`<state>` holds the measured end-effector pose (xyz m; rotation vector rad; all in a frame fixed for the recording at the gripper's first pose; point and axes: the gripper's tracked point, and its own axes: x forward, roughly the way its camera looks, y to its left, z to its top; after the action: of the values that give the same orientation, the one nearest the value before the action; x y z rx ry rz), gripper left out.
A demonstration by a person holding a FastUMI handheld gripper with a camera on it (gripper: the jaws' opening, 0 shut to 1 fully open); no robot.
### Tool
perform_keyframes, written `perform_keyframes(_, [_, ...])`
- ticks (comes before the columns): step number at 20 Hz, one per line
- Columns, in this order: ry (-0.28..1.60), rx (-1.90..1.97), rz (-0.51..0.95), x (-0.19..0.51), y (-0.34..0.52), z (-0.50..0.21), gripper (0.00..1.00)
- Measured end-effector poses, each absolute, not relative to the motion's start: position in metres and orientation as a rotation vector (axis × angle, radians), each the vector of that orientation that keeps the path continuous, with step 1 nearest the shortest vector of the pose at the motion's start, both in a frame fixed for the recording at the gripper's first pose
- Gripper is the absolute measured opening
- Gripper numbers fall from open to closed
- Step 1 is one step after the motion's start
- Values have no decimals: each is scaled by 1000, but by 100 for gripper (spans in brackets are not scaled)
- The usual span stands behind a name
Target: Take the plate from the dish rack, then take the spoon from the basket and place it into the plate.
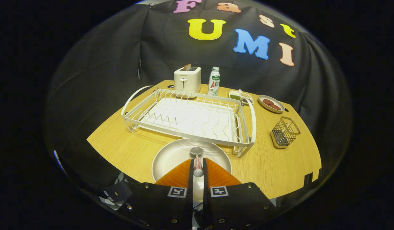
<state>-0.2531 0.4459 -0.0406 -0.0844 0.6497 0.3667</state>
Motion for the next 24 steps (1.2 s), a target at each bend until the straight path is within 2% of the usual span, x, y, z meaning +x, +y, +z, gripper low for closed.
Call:
perform_keyframes(5, [654, -71, 363, -254, 445, -37, 13])
perform_keyframes(7, [646, -70, 359, -252, 445, -33, 19])
perform_keyframes(9, [641, -70, 353, -250, 444, -31, 21])
perform_keyframes(18, [616, -69, 337, -242, 438, -21, 21])
perform_keyframes(24, [532, -86, 319, -231, 426, 16, 21])
